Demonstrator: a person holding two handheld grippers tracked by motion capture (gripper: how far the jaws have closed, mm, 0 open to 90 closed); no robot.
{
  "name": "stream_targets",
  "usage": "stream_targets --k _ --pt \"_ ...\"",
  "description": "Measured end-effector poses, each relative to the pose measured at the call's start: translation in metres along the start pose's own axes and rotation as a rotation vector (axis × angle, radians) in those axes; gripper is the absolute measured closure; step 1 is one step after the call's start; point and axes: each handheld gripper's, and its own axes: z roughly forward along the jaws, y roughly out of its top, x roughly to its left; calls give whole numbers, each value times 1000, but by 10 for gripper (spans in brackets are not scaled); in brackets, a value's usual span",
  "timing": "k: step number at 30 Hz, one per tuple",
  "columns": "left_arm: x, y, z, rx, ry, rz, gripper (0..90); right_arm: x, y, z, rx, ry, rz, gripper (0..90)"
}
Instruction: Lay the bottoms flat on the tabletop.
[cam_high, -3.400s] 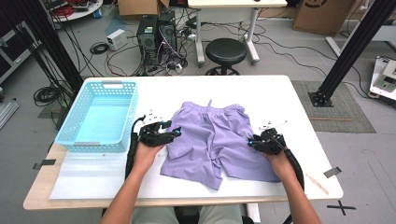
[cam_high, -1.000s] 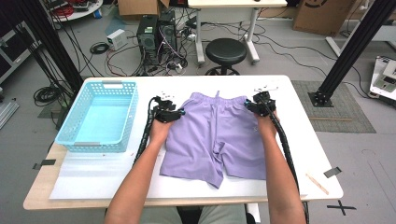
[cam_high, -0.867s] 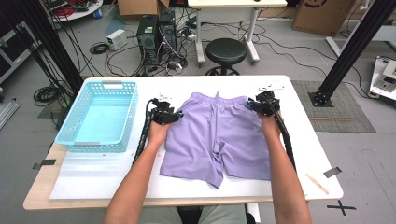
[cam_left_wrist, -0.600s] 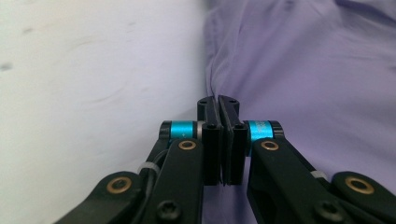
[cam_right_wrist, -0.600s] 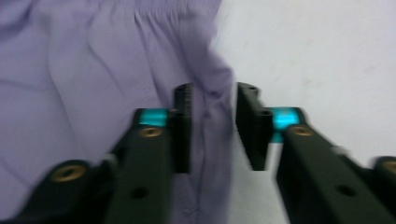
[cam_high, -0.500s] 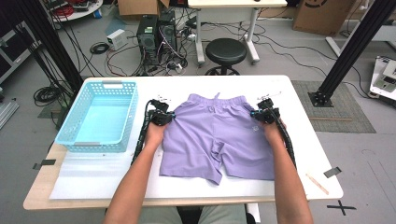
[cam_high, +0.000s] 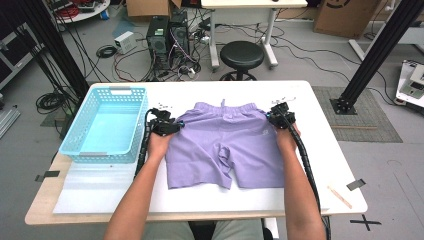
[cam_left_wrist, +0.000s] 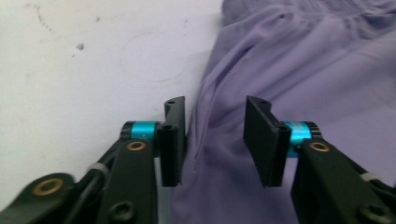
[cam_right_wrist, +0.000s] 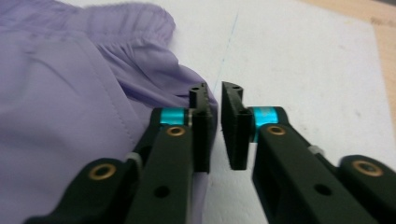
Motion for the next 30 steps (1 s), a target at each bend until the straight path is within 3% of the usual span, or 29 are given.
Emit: stream_targets --k 5,7,11,15,20,24,28,30 --pt "-11 -11 -19 -51 -26 43 497 -2 -2 -28 -57 27 -13 717" --pt "-14 -16 -27 -69 -30 40 476 -2 -7 -40 -69 28 -15 697" --pt "-22 -27 -46 -99 -40 46 470 1 -21 -61 -81 50 -24 672" --pt "-34 -40 -65 -105 -49 76 471 7 -41 -82 -96 107 -6 658" --pt "-44 -59 -84 -94 -108 66 478 13 -72 -98 -70 146 -18 634" --pt "-48 -73 -94 -48 -130 60 514 13 -94 -104 -38 181 7 629" --pt "-48 -79 -97 -18 -133 62 514 15 -106 -104 18 178 -32 634" --pt "-48 -79 -95 6 -135 66 514 16 -105 -104 17 172 -39 669"
